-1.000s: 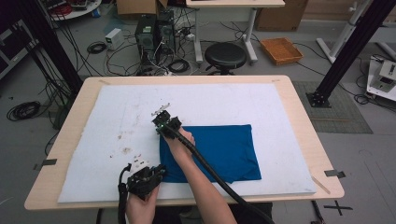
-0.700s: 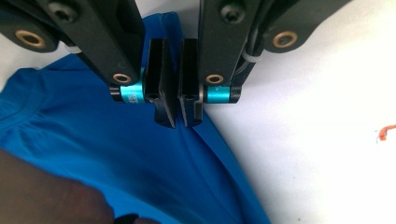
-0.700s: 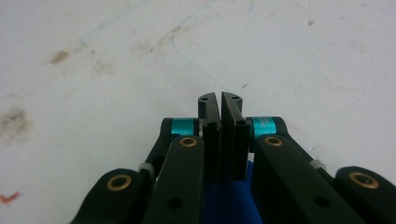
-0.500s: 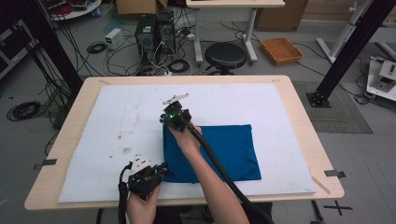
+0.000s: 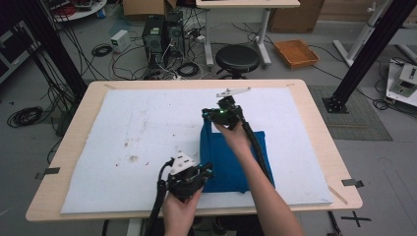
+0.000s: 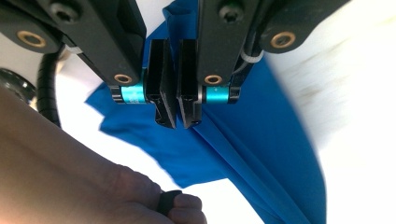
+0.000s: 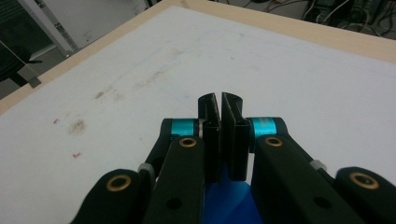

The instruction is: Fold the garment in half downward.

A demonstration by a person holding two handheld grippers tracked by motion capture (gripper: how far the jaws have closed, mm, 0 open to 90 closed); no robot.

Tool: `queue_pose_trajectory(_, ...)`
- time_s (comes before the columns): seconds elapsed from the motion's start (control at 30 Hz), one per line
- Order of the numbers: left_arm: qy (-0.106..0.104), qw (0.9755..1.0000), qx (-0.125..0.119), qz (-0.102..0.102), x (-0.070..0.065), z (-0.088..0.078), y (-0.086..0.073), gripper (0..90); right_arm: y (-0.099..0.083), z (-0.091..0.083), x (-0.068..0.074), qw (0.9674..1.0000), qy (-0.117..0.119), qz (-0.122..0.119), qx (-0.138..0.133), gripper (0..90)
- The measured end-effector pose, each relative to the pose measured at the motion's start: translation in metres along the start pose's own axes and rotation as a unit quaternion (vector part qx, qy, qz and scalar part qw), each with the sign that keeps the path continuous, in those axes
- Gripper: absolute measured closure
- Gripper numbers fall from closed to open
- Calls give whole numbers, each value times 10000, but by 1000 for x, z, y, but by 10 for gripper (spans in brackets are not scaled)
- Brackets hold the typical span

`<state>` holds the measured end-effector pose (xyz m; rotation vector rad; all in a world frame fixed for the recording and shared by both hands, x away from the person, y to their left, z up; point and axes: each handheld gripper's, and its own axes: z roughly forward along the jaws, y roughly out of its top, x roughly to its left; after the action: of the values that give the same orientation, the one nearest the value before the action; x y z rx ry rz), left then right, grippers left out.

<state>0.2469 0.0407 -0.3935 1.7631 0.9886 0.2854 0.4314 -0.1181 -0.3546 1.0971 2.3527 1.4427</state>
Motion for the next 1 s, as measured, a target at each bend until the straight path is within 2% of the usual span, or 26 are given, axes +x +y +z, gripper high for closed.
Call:
queue_pose_trajectory(0.23, -294, 9991, 286, 111, -29, 50, 7, 856, -22, -40, -44, 9992, -363, 127, 88, 871)
queue_pose_trajectory(0.5, -455, 9972, 564, 165, -52, 95, 8, 856, -46, -66, -82, 9973, -671, 239, 196, 873)
queue_pose_trajectory(0.7, -499, 9958, 741, 177, -61, 117, 5, 856, -59, -73, -97, 9951, -915, 206, 309, 874)
queue_pose_trajectory(0.77, -528, 9957, 745, 170, -64, 122, 3, 856, -62, -73, -99, 9936, -1020, 143, 470, 873)
queue_pose_trajectory(0.8, -526, 9956, 754, 170, -64, 123, 3, 856, -63, -73, -100, 9930, -1080, 66, 474, 873)
queue_pose_trajectory(0.9, -671, 9953, 684, 110, -64, 129, 2, 844, -66, -74, -101, 9918, -1194, 48, 445, 872)
queue_pose_trajectory(0.97, -811, 9945, 665, 75, -63, 132, 2, 755, -68, -75, -102, 9899, -1344, 77, 456, 843)
queue_pose_trajectory(1.0, -889, 9940, 617, 134, -64, 132, 2, 714, -70, -76, -103, 9889, -1423, 77, 431, 823)
